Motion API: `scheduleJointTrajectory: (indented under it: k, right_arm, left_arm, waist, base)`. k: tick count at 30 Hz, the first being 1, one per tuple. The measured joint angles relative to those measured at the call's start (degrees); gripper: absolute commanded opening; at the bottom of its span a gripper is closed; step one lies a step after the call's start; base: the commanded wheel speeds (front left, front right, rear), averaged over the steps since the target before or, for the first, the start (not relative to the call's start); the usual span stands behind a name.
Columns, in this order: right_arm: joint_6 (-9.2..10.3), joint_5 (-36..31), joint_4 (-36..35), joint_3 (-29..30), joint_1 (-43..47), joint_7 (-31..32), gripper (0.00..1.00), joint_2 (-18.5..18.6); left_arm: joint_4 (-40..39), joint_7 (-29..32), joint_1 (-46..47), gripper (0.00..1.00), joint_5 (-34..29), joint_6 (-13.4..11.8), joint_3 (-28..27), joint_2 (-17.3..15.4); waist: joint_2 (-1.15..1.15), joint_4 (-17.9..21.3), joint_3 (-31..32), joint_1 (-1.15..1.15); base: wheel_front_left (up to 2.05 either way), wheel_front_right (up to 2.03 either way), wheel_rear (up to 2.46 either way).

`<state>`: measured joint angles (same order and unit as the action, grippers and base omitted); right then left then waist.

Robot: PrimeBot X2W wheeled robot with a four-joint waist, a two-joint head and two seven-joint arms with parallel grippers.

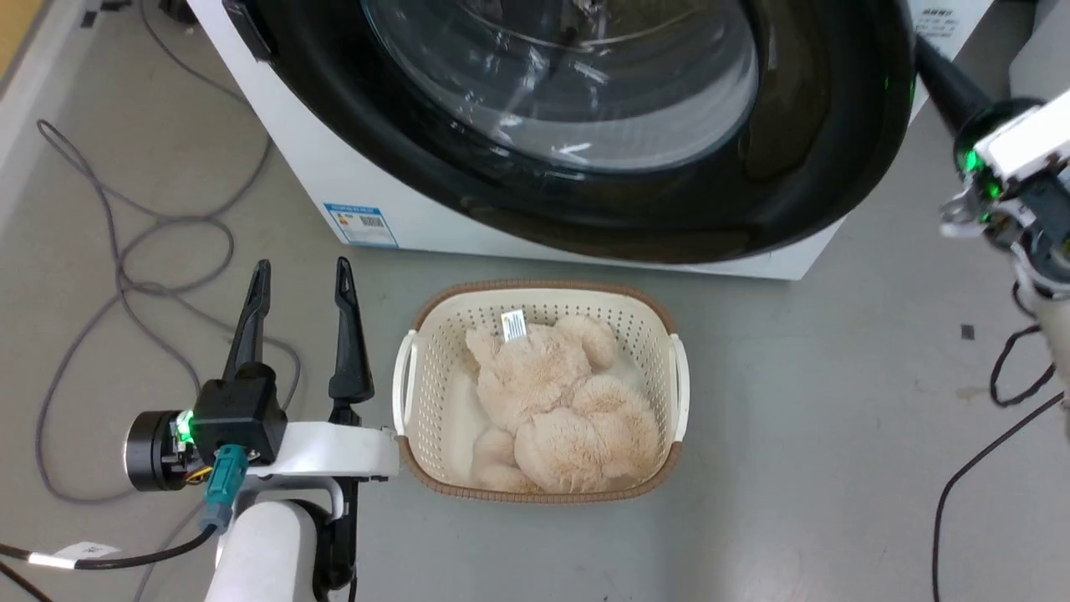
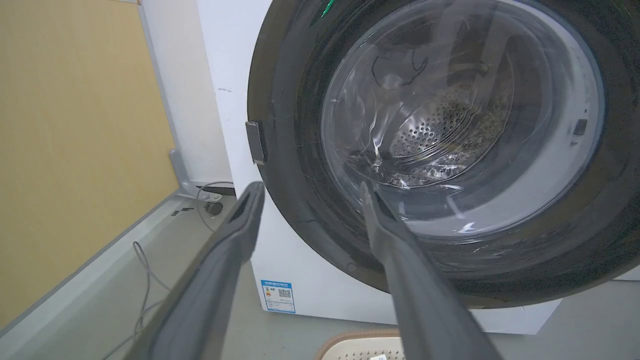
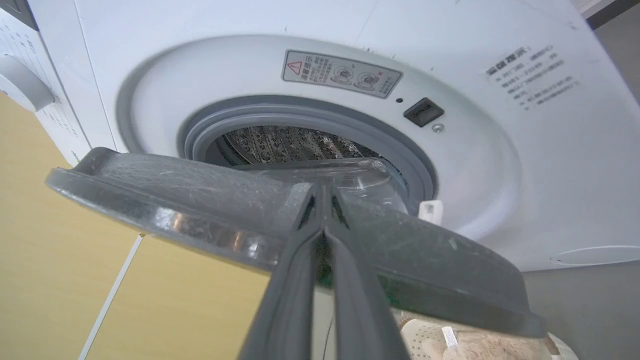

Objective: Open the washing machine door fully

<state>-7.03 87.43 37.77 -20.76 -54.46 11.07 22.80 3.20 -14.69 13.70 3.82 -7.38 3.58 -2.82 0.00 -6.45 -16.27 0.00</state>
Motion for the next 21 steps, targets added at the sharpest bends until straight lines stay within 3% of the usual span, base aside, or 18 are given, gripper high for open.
scheduleJointTrajectory:
  k: [14,21]
  right_arm:
    - [-0.08,2.46,-1.81,-0.60,5.55,-0.46,0.00,-4.64]
    - [-0.16,3.01,-5.25,-1.82,9.78,1.98,0.00,-4.59]
  left_arm:
    - [0.65,0.00,-3.42,1.00,-0.88,0.99,-0.67,-0.01]
    - [0.65,0.00,-4.86,1.00,-0.88,0.99,-0.78,-0.01]
  waist:
    - [0.00,-0.28,5.79,0.00]
    - [0.00,-0.42,7.78,0.00]
  base:
    - [0.00,0.00,0.00]
    - [0.00,0.00,0.00]
